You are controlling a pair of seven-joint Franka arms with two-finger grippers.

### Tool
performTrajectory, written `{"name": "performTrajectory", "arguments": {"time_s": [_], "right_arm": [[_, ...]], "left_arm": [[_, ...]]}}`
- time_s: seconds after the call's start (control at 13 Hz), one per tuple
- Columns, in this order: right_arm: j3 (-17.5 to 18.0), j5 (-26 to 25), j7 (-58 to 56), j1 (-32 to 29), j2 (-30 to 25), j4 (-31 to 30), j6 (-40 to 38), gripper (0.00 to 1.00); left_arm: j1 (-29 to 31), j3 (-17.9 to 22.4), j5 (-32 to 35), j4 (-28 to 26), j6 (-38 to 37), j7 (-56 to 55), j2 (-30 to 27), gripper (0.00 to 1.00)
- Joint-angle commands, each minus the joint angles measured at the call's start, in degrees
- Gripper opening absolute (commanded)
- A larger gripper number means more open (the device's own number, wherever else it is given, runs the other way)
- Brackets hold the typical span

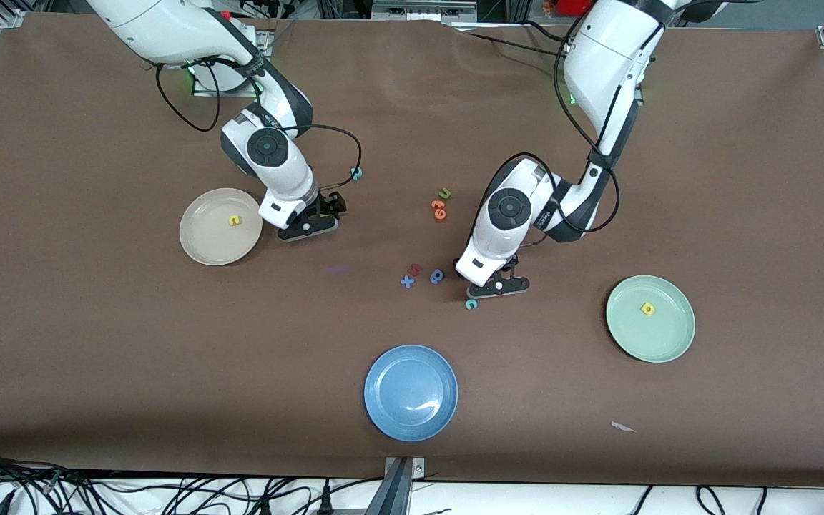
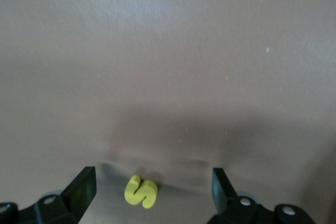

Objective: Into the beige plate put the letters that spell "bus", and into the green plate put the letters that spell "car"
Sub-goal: 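Grasp the teal t with the left gripper while the right grasps yellow s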

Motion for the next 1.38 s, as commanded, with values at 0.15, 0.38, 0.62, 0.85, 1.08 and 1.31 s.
{"name": "performTrajectory", "arguments": {"time_s": [0.15, 0.38, 0.62, 0.85, 1.08, 1.31], "right_arm": [[-0.4, -1.7, 4.0, 0.6, -0.8, -2.1, 1.3, 0.96], [-0.4, -1.7, 4.6, 0.7, -0.5, -2.4, 2.2, 0.93], [-0.4, -1.7, 4.9, 0.9, -0.2, -2.4, 2.8, 0.88], [-0.4, -1.7, 4.9, 1.2, -0.1, -2.4, 2.9, 0.72], [-0.4, -1.7, 4.9, 1.1, -0.1, -2.4, 2.9, 0.66], [-0.4, -1.7, 4.9, 1.1, -0.2, -2.4, 2.9, 0.57]], "left_arm": [[-0.6, 0.5, -0.7, 0.4, -0.5, -0.3, 0.7, 0.44], [-0.7, 0.4, -0.7, 0.4, -0.9, -0.4, 0.6, 0.41], [-1.4, 0.4, -0.7, 0.2, -0.9, -0.6, 0.6, 0.35], [-1.5, 0.4, -0.7, 0.2, -0.9, -1.9, 0.7, 0.29], [-1.5, 0.4, -0.7, 0.2, -0.9, -1.9, 0.7, 0.24], [-1.5, 0.4, -0.7, 0.2, -0.9, -1.9, 0.7, 0.17]]}}
